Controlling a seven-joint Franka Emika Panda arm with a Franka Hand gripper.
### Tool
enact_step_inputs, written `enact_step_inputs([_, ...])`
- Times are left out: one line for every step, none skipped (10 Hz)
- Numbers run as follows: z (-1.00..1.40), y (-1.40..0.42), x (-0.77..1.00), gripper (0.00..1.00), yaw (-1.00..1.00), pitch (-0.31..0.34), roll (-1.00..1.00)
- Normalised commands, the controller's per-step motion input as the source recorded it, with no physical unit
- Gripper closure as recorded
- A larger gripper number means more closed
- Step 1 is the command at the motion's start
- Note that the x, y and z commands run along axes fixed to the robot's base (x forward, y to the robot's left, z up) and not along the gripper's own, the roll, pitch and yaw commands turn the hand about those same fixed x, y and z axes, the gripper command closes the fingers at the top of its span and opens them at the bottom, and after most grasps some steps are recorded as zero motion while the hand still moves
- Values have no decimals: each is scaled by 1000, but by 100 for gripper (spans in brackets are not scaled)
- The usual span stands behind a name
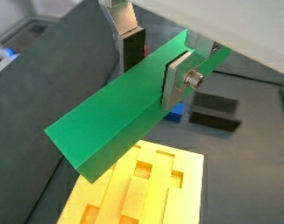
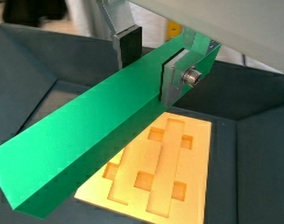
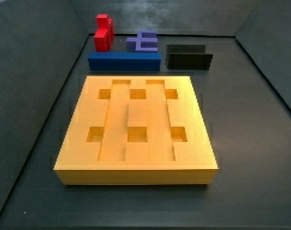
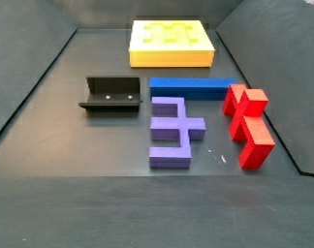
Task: Pick up the green object. Move up. Move to above the board. Insert the green object.
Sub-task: Move to above the board.
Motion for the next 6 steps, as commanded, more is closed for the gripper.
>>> enact_step_inputs([20, -32, 62, 100, 1000, 130, 30])
enact_step_inputs([22, -30, 62, 100, 1000, 153, 37])
enact_step_inputs([24, -29, 63, 100, 1000, 185, 47])
enact_step_inputs([30, -29, 66, 100, 858, 217, 57])
enact_step_inputs([34, -29, 72, 100, 611, 207, 59])
enact_step_inputs([33, -31, 81, 100, 334, 188, 55])
